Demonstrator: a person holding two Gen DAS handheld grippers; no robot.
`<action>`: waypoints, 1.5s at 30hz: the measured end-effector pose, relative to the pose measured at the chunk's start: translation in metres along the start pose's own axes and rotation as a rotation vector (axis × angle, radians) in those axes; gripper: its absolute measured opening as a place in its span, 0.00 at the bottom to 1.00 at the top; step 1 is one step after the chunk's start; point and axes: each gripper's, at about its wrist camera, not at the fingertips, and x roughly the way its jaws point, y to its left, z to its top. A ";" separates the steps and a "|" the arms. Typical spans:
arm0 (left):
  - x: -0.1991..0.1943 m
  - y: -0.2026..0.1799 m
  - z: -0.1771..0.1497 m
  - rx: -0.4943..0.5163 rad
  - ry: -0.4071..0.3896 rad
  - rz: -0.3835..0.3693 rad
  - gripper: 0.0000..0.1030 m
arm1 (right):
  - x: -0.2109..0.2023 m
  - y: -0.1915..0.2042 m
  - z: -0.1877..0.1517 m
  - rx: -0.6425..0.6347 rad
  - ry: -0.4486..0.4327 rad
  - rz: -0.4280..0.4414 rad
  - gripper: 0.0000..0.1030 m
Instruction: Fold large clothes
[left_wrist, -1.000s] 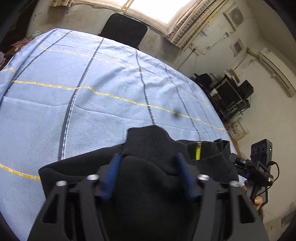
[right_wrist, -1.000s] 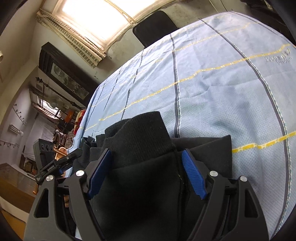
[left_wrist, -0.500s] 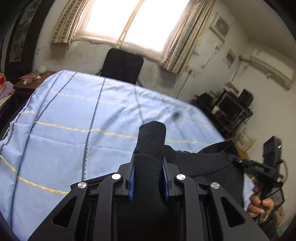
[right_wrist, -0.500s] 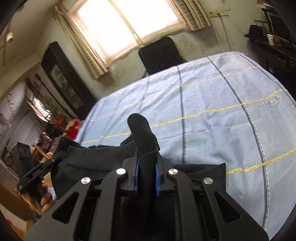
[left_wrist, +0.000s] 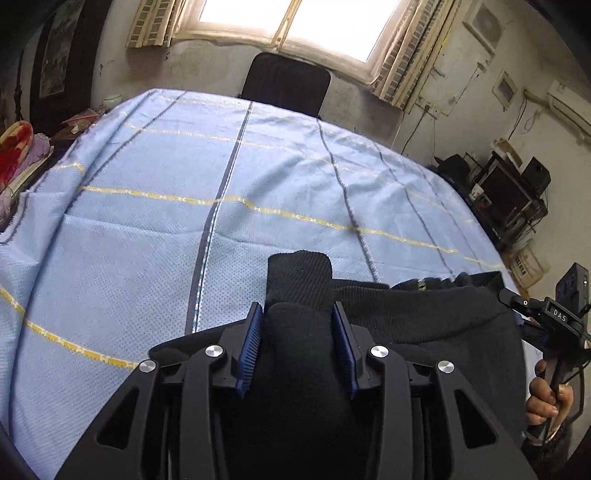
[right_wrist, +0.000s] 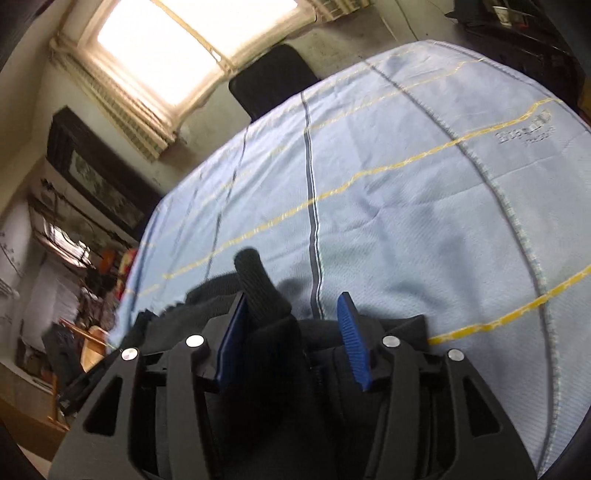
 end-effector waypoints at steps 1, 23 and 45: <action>-0.010 -0.003 0.002 0.004 -0.021 -0.006 0.36 | -0.007 0.003 0.003 -0.003 -0.017 0.003 0.47; 0.010 -0.032 -0.030 0.088 0.068 -0.048 0.03 | 0.008 0.020 -0.046 -0.073 0.175 0.113 0.31; -0.087 -0.075 -0.071 0.208 -0.054 -0.035 0.38 | -0.101 0.025 -0.059 -0.088 0.008 0.068 0.28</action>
